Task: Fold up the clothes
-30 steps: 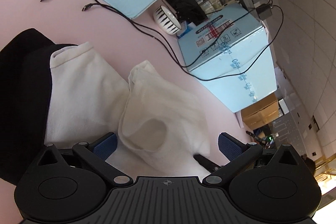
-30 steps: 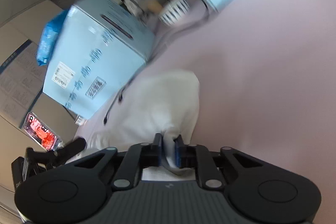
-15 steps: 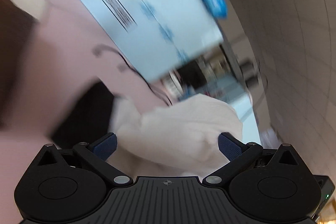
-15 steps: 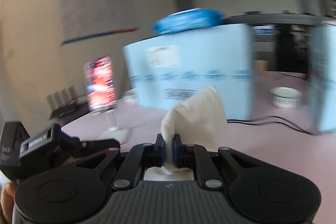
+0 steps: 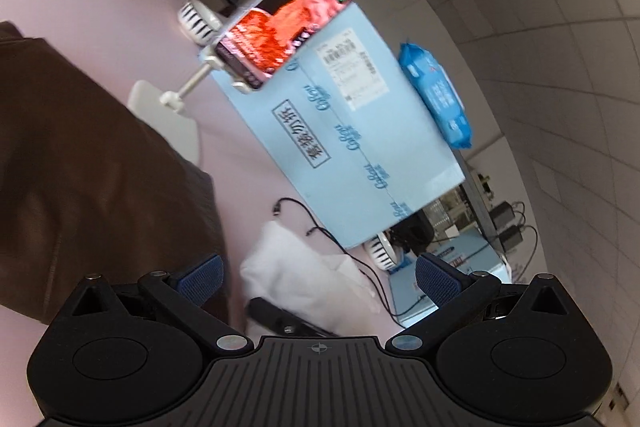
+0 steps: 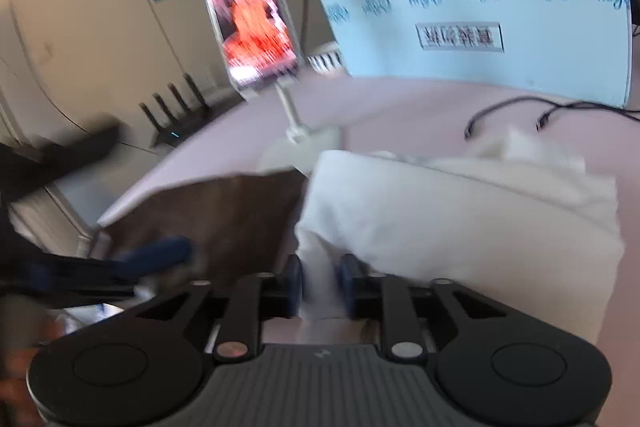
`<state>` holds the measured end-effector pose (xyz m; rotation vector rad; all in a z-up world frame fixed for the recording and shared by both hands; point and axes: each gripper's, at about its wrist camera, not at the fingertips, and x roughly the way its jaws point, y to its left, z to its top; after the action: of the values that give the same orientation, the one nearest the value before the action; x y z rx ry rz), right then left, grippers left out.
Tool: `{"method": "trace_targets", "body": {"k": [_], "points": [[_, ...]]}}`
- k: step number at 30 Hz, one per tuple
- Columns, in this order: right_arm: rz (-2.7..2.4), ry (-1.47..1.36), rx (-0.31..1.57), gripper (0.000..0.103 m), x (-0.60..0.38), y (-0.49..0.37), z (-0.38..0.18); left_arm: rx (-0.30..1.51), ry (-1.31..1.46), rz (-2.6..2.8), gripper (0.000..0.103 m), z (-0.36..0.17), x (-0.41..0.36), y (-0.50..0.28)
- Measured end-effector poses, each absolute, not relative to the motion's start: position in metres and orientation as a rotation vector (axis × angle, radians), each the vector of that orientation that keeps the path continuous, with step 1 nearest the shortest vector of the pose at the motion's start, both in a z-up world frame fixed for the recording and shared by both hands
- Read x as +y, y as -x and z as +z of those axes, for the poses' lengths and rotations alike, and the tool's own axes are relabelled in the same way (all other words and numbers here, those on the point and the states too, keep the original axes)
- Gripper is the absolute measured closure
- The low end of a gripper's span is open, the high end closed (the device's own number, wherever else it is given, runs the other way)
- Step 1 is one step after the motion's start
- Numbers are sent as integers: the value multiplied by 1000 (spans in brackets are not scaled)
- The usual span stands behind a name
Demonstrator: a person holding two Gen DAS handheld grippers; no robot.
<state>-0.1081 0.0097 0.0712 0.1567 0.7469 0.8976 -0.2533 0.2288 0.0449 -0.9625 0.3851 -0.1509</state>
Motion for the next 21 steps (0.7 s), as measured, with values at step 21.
{"method": "trace_targets", "body": {"k": [21], "points": [[639, -391, 859, 21, -126, 79, 51, 701, 771, -350, 0, 59, 172, 222]]}}
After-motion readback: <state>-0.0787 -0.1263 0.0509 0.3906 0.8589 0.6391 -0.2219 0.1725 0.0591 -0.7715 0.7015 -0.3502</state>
